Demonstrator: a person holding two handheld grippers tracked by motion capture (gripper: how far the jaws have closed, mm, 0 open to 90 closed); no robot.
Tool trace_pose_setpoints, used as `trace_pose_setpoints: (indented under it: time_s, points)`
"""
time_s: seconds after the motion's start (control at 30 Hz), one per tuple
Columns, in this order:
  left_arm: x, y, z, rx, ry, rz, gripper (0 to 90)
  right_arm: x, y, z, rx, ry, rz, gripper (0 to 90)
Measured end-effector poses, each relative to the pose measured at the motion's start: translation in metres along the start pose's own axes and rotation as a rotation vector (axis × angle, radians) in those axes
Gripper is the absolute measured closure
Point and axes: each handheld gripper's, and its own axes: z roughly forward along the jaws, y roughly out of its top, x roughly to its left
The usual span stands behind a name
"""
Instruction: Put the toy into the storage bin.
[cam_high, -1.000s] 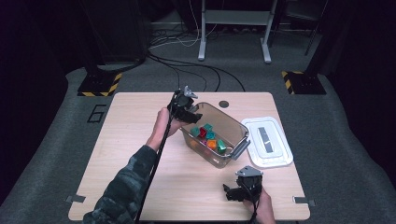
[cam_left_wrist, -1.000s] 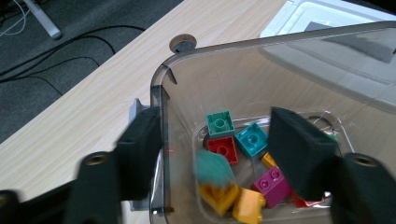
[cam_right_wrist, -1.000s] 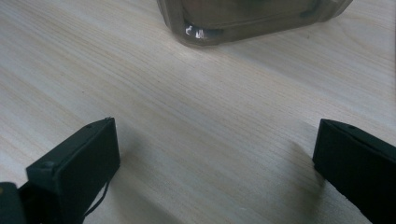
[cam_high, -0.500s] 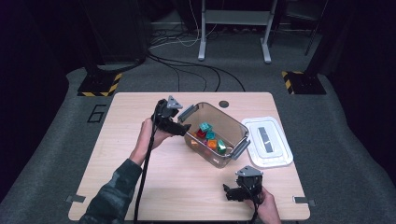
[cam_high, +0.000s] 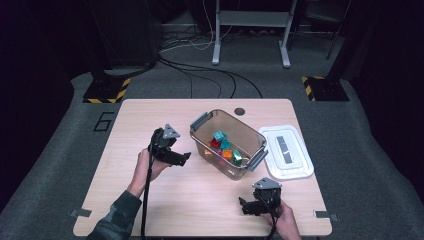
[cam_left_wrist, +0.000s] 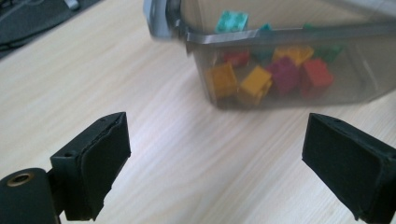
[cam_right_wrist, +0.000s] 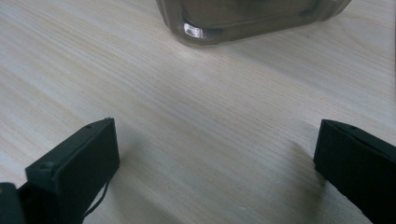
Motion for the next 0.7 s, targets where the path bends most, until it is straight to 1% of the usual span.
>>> trace_pose_setpoints:
  time_s: [0.03,0.07,0.13,0.2,0.23,0.3,0.37,0.4,0.43,0.5,0.57,0.63,0.7]
  points:
    - [0.0,-0.004,0.001,0.005,0.001,-0.003,7.0,-0.001,0.0,-0.001,0.003,0.008,-0.016,0.0]
    - [0.001,-0.01,0.002,0.014,-0.001,-0.01,7.0,-0.001,-0.001,-0.001,0.001,0.009,-0.012,0.0]
    - [0.001,-0.019,0.004,0.027,-0.002,-0.018,6.3,-0.004,-0.001,-0.001,0.006,0.02,-0.029,0.0]
    - [0.001,-0.03,0.006,0.037,-0.004,-0.033,6.2,-0.007,-0.001,-0.001,0.003,0.019,-0.031,0.0]
    - [0.002,-0.036,0.008,0.045,-0.007,-0.045,6.0,-0.007,-0.001,-0.001,0.002,0.01,-0.017,0.0]
    - [0.002,-0.046,0.009,0.056,0.002,-0.049,5.4,-0.008,-0.001,-0.001,0.001,0.007,-0.017,0.0]
    - [0.001,-0.056,0.011,0.058,0.007,-0.061,5.0,-0.008,0.0,-0.001,0.005,0.009,-0.019,0.0]
    - [0.001,-0.06,0.011,0.064,0.009,-0.063,4.9,-0.008,0.0,0.0,0.001,0.006,-0.009,0.0]
    - [0.001,-0.064,0.012,0.064,0.019,-0.069,4.6,-0.008,0.001,0.0,0.0,0.005,-0.011,0.0]
    - [0.002,-0.074,0.012,0.073,0.016,-0.076,4.5,-0.008,0.001,0.0,-0.001,0.002,-0.011,0.0]
    - [0.003,-0.084,0.014,0.081,0.028,-0.087,4.3,-0.007,0.001,0.0,0.002,-0.001,-0.009,0.0]
    - [0.004,-0.093,0.015,0.062,0.037,-0.106,4.3,-0.008,0.001,0.001,0.003,-0.002,-0.011,0.0]
    - [0.004,-0.099,0.017,0.065,0.052,-0.122,4.0,-0.008,0.002,0.001,0.002,0.002,-0.014,0.0]
